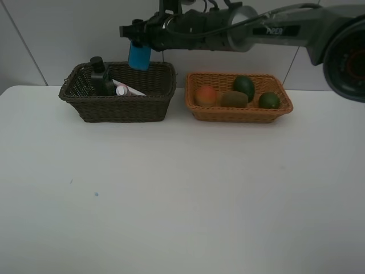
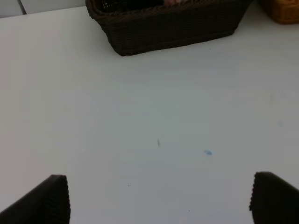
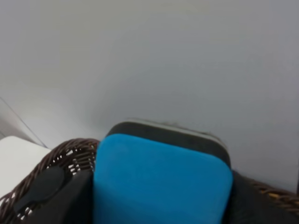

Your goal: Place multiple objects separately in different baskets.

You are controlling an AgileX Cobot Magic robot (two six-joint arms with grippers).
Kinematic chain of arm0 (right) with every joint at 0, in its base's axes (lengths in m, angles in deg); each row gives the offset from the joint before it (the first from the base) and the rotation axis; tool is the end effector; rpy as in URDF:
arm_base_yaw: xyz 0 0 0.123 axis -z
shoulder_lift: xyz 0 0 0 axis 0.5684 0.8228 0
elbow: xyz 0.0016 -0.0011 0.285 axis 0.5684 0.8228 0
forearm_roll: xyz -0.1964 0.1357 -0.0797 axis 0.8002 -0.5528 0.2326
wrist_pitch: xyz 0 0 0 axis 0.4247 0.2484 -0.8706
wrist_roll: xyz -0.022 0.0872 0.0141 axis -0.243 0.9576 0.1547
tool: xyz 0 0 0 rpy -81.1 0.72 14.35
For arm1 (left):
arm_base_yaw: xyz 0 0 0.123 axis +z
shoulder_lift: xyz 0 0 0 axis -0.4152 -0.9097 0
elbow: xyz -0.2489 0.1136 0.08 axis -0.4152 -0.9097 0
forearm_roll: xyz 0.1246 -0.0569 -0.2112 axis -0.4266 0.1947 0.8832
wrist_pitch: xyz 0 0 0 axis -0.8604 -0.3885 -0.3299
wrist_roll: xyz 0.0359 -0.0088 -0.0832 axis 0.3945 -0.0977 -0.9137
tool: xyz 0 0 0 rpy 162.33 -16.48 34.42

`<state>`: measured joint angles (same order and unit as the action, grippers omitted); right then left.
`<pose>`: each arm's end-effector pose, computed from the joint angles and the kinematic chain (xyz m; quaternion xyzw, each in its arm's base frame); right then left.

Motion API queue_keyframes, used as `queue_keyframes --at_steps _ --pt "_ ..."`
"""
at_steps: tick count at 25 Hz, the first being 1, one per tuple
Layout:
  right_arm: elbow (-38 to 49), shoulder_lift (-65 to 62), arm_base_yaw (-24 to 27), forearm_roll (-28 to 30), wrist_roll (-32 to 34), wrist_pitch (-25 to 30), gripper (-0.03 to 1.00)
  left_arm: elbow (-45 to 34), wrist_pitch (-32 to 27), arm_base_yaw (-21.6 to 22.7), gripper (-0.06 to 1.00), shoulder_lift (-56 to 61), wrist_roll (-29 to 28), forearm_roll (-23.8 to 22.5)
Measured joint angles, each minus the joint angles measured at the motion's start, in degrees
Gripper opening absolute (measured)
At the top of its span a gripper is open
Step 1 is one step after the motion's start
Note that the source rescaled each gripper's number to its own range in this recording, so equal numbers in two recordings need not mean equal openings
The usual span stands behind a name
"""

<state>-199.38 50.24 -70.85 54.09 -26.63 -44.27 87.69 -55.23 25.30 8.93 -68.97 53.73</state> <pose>0.4448 0.3266 0.2190 -0.1751 0.7984 0.2365 0.5253 -0.0078 -0.0126 0.2797 0.0798 0.8452 -0.0245 0.5279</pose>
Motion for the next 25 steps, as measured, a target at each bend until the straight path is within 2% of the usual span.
queue_keyframes --at_steps 3,8,11,13,18,21,25 --pt "0.0 0.0 0.0 1.1 0.0 3.0 0.95 0.0 0.0 0.0 0.94 0.0 0.0 0.0" --pt "-0.1 -1.9 0.4 4.7 0.0 12.0 0.98 0.0 0.0 0.0 0.94 0.0 0.0 0.0" --pt "-0.2 -6.8 2.6 6.3 0.0 19.7 0.98 0.0 0.0 0.0 0.94 0.0 0.0 0.0" --pt "-0.6 -10.5 5.8 7.3 0.0 26.1 0.98 0.0 0.0 0.0 0.94 0.0 0.0 0.0" --pt "-0.9 -15.2 15.2 13.2 1.4 48.0 0.98 0.0 0.0 0.0 0.94 0.0 0.0 0.0" --pt "-0.8 -15.2 20.8 16.0 3.0 59.4 0.98 0.0 0.0 0.0 0.94 0.0 0.0 0.0" --pt "-0.8 -15.2 28.2 14.7 3.0 66.5 0.98 0.0 0.0 0.0 0.94 0.0 0.0 0.0"
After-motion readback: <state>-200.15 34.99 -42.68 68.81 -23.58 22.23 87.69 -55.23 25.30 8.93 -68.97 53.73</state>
